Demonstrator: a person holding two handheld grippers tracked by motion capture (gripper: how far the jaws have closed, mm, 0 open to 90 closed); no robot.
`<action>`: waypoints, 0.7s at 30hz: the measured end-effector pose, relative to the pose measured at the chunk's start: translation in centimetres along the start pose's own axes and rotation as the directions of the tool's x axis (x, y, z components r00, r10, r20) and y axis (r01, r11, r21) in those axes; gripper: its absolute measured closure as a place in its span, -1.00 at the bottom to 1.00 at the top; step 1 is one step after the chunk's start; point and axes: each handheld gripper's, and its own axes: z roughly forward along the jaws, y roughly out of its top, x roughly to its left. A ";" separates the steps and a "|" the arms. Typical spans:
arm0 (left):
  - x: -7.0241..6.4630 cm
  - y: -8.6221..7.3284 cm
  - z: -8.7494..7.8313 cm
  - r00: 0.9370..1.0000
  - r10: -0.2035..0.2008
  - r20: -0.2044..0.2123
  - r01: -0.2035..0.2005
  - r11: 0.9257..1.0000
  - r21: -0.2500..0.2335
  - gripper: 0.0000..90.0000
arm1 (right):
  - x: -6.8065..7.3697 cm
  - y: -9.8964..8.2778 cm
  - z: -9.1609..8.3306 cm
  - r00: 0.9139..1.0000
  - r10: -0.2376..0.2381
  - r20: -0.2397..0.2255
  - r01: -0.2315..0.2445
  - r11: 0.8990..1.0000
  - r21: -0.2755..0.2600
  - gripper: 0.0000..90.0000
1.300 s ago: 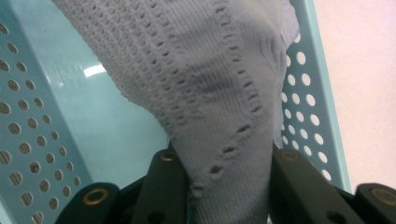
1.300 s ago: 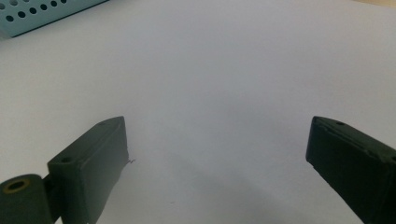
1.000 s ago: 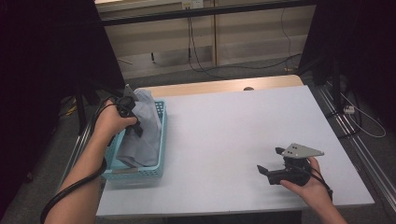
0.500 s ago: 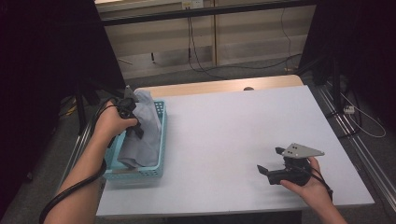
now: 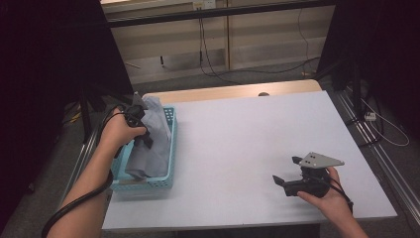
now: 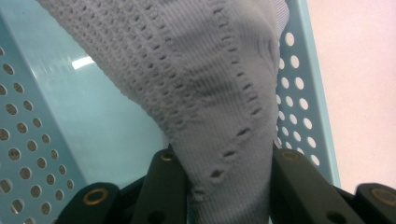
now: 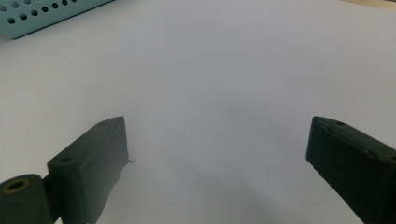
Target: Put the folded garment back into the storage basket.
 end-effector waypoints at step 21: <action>0.1 -0.4 0.5 1.000 0.006 0.009 -0.006 1.000 0.016 0.66 | 0.0 0.0 0.0 1.000 0.000 0.002 0.000 1.000 -0.002 -0.88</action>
